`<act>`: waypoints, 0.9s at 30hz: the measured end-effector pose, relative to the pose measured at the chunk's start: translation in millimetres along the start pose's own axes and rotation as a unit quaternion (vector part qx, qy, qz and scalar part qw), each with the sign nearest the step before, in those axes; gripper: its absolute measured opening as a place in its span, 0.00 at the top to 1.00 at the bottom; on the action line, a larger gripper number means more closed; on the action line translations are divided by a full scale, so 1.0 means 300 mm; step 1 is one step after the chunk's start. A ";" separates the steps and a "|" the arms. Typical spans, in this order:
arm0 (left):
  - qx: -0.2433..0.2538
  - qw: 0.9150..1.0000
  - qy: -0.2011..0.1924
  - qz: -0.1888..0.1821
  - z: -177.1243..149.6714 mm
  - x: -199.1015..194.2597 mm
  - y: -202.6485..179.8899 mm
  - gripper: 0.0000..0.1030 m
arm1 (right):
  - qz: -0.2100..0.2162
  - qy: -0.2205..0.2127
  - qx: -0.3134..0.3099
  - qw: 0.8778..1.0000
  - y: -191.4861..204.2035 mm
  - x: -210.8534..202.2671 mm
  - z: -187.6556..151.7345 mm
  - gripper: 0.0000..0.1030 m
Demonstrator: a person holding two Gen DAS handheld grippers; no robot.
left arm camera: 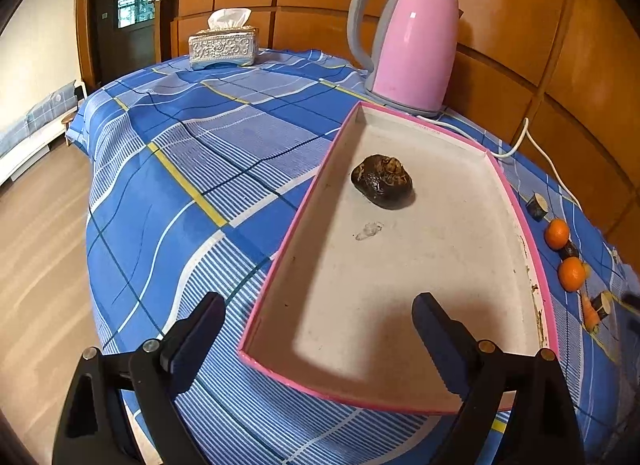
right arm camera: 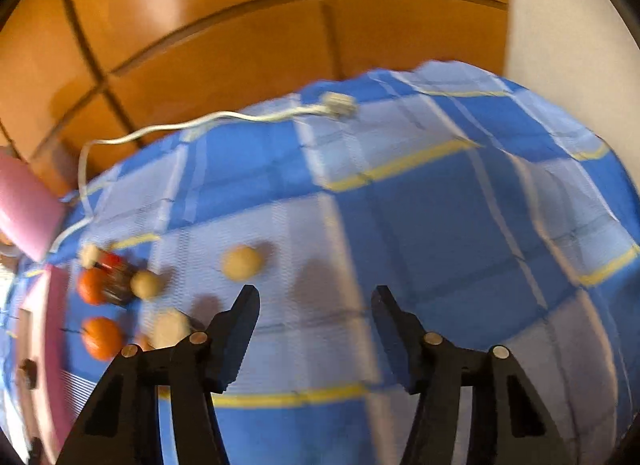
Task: Organize fruits
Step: 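Grasp the small yellow potato with the right gripper, then carry the yellow potato into the tray and open the right gripper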
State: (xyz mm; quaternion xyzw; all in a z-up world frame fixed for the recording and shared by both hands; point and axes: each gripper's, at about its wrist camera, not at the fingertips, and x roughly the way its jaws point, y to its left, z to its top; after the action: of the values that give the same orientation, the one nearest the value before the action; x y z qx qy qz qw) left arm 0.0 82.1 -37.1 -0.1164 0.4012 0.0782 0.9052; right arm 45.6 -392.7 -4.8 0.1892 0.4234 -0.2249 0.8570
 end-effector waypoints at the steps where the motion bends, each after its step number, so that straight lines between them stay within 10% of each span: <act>1: 0.000 1.000 0.001 0.000 0.000 0.001 0.000 0.07 | 0.009 0.005 -0.002 1.000 0.028 0.010 0.014 0.42; 6: 0.001 1.000 0.000 0.005 -0.003 -0.002 -0.004 0.06 | -0.010 0.058 -0.043 0.997 0.141 0.146 0.071 0.43; 8: 0.000 1.000 0.000 0.006 -0.002 -0.001 -0.003 0.05 | -0.002 0.085 -0.047 0.995 0.147 0.206 0.063 0.62; 16: -0.008 1.000 0.003 0.008 -0.003 0.002 0.003 0.04 | -0.019 0.031 -0.069 0.997 0.125 0.158 0.051 0.71; 22: -0.010 1.000 -0.001 0.005 -0.002 -0.007 -0.001 0.04 | 0.063 -0.009 -0.083 0.995 0.183 0.019 0.066 0.71; 27: -0.009 1.000 -0.008 0.002 0.000 -0.024 -0.005 0.04 | 0.171 0.010 -0.176 0.969 0.375 -0.070 -0.034 0.71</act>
State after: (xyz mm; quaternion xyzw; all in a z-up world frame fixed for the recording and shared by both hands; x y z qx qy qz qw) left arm -4.4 80.4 -31.7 -0.1229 0.3930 0.0841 0.9074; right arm 89.1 -289.5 21.6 0.1068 0.4263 0.0050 0.8983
